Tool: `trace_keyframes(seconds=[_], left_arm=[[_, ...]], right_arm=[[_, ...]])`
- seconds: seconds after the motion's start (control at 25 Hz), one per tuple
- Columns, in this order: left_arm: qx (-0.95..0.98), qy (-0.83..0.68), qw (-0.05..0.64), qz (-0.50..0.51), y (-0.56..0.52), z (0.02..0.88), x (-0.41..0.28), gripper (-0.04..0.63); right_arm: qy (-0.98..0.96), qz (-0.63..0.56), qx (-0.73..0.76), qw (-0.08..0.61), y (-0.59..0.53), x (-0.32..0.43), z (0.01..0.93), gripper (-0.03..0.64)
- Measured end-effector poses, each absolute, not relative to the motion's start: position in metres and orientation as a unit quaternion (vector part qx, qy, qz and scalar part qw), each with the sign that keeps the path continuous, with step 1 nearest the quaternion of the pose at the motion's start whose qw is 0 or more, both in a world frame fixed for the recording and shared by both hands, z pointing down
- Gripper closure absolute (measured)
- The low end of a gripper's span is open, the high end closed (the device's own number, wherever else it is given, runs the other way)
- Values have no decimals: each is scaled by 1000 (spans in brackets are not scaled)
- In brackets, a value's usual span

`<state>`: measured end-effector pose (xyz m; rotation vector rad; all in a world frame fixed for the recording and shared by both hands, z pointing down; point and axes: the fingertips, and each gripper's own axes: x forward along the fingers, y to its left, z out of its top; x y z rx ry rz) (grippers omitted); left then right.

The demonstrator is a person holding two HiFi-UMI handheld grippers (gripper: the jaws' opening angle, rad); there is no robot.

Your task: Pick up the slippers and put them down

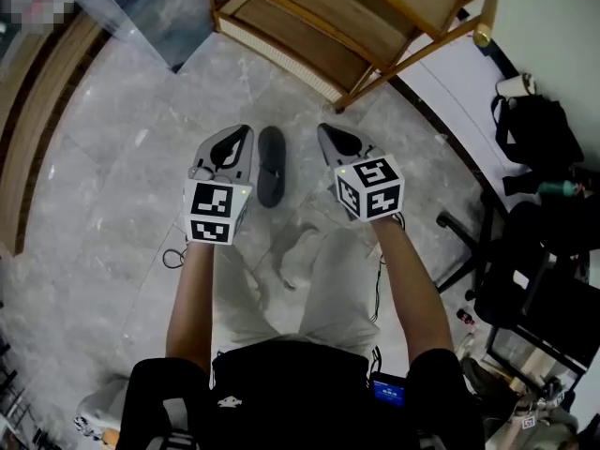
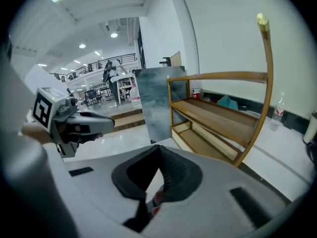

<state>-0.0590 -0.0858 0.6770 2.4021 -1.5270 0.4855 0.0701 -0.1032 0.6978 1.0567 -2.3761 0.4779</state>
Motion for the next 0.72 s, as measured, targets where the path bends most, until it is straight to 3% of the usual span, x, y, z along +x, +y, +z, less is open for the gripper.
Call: trace_keyframes(seconds=[0.72], left_arm=[[837,-507,112,172,-68,369,-34,589]], right_arm=[[-897,167,383,147,-88,68,354,618]])
